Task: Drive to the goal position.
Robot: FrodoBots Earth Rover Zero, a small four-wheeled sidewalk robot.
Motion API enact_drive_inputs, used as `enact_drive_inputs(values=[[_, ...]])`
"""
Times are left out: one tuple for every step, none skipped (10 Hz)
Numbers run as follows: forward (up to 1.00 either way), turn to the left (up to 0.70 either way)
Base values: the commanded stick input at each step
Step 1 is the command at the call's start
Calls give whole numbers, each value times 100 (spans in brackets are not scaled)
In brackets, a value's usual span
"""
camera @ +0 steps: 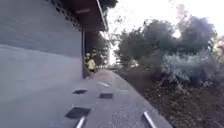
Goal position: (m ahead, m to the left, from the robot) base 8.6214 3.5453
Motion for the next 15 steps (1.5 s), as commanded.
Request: enact_drive_inputs(values=[[97, 0], [97, 0], [97, 1], [97, 15], [97, 29], [97, 16], [97, 0], [97, 0], [97, 0], [97, 0], [97, 0], [97, 0], [98, 0], [98, 0], [98, 0]])
